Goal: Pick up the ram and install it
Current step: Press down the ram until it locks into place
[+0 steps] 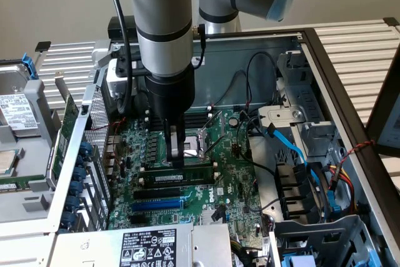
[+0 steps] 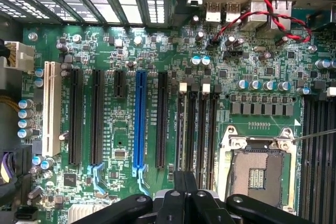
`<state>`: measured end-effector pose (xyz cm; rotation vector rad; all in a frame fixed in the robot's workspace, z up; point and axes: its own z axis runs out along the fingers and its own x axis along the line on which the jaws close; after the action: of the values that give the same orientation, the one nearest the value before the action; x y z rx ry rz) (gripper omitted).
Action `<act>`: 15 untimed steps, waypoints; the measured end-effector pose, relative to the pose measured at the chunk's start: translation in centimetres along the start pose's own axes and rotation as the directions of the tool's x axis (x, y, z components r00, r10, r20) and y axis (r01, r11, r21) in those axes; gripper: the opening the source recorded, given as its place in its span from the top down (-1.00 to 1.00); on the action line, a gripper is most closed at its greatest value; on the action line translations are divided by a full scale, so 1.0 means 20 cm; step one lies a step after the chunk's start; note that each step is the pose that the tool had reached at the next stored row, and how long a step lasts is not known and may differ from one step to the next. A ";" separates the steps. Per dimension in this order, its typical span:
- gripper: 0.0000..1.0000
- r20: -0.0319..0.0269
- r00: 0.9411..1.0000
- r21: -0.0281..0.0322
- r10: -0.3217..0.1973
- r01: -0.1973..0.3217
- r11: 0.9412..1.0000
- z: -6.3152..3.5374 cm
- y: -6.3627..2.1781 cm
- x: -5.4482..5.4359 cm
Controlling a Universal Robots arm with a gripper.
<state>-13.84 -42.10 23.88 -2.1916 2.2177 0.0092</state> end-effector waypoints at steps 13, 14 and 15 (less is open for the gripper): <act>0.79 -0.002 1.000 0.000 0.012 -0.012 1.000 0.014 -0.001 -0.01; 0.79 -0.003 1.000 0.000 0.013 -0.013 1.000 0.014 -0.001 -0.01; 0.79 -0.004 1.000 0.000 0.013 -0.013 1.000 0.015 -0.001 -0.01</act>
<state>-13.81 -41.93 23.59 -2.1788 2.2342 0.0053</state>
